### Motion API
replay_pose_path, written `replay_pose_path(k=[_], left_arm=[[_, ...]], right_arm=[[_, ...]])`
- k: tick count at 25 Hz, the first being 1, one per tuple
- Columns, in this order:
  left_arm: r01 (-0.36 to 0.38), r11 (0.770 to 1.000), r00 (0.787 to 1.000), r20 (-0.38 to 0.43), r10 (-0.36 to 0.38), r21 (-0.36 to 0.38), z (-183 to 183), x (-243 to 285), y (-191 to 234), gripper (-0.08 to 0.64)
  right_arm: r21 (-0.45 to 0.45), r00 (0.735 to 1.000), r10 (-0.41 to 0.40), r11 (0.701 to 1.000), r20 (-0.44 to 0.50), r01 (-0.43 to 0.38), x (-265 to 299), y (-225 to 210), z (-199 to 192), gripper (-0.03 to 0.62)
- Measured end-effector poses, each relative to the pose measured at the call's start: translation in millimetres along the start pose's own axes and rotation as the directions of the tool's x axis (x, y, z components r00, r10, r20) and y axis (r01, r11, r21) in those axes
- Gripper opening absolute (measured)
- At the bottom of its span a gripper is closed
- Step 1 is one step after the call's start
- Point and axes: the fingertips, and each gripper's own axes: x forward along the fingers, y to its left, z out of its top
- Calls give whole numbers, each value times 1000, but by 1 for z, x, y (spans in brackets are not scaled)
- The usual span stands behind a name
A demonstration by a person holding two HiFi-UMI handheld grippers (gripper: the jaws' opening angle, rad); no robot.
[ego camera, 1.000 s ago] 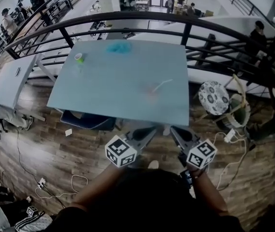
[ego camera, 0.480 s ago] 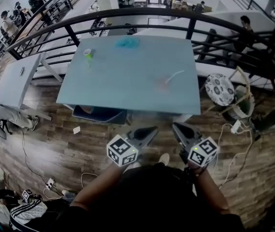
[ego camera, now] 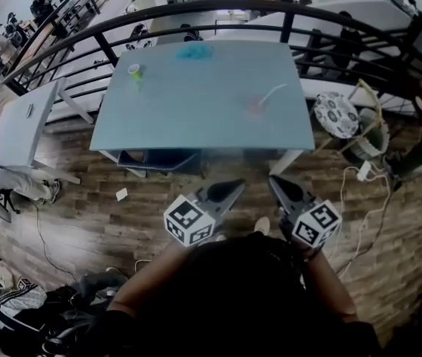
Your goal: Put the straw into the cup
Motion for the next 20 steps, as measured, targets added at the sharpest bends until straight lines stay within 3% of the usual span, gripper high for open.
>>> replay_pose_path(k=[5, 20], left_arm=[[-3, 1000, 1000, 20, 3, 11, 3, -39, 7, 12], [40, 998, 999, 15, -41, 45, -5, -50, -18, 12]], right_arm=[[1, 1000, -26, 1000, 2, 26, 20, 35, -7, 11], [-5, 999, -31, 999, 44, 32, 4, 59, -10, 11]])
